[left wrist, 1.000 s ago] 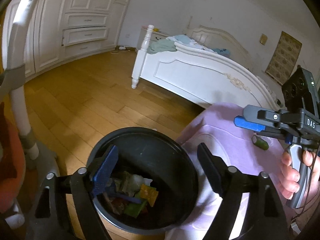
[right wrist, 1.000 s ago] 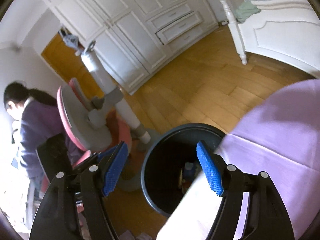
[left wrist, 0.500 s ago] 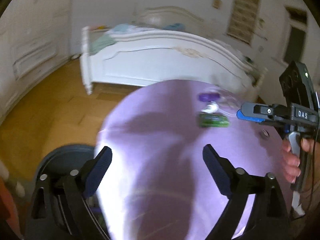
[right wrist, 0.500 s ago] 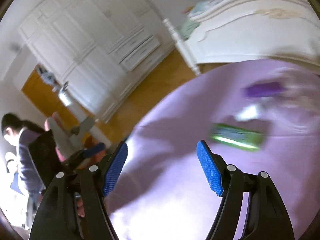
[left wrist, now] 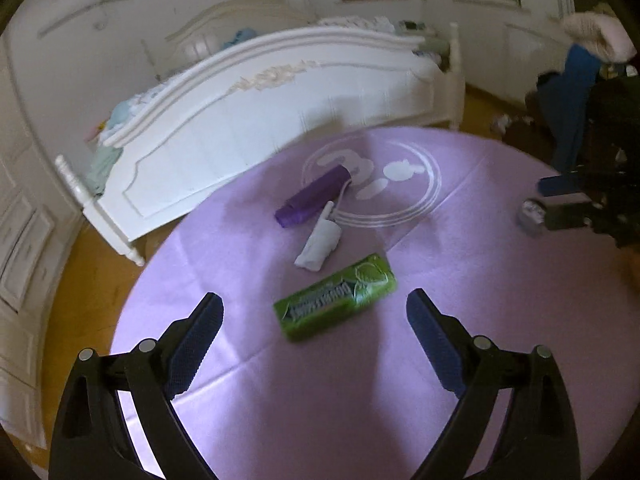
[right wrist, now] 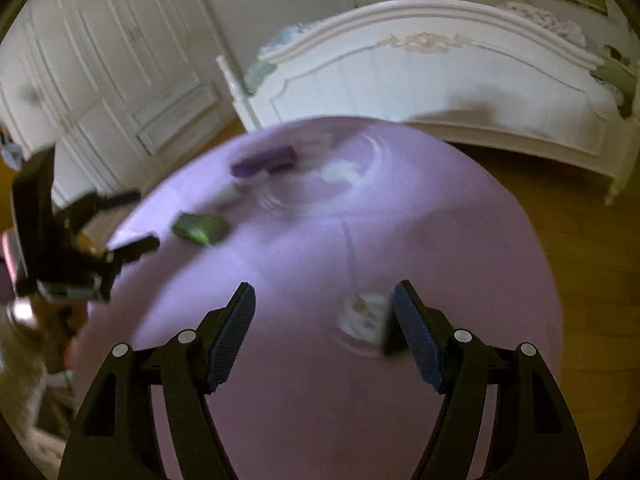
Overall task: Collect trash
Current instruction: 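Grasp the green Doublemint pack with the left tool while the right tool grasps the clear cup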
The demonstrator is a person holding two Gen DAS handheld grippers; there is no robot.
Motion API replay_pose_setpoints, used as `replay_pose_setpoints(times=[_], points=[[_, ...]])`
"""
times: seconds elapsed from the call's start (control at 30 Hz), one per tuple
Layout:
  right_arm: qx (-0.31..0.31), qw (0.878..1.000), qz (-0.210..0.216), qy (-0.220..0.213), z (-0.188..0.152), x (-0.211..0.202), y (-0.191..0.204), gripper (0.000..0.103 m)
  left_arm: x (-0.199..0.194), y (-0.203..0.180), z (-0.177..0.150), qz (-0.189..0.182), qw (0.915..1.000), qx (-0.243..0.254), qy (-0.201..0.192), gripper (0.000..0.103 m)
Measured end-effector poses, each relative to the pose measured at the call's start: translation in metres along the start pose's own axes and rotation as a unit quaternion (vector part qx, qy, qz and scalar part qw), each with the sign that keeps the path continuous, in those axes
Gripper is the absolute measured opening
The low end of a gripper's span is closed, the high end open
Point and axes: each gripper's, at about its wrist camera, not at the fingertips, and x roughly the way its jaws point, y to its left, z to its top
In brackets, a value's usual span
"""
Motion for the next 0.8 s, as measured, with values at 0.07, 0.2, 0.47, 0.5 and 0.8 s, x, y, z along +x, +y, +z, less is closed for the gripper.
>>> replay_pose_setpoints(times=[0.07,0.2,0.47,0.5,0.8], points=[[-0.004,1.000,-0.012,0.010,-0.003,0.006,-0.005,0.072,0.014,0.000,0.002,-0.002,0.9999,0.006,0.013,0.092],[-0.018,0.999,-0.022,0.013,-0.003,0.011,-0.003,0.072,0.032,0.001,0.004,-0.001,0.9993,0.020,0.031,0.092],[-0.013,0.999,-0.041,0.031,0.000,0.022,-0.010,0.056,0.043,-0.007,0.007,-0.051,0.9966,0.036,0.054,0.068],[-0.008,0.999,-0.036,0.030,0.000,0.022,-0.012,0.056,0.042,-0.009,0.007,-0.052,0.9966,0.035,0.054,0.066],[0.013,1.000,-0.018,0.022,0.001,0.016,-0.015,0.056,0.040,-0.015,0.005,-0.077,0.9949,-0.019,0.062,0.041]])
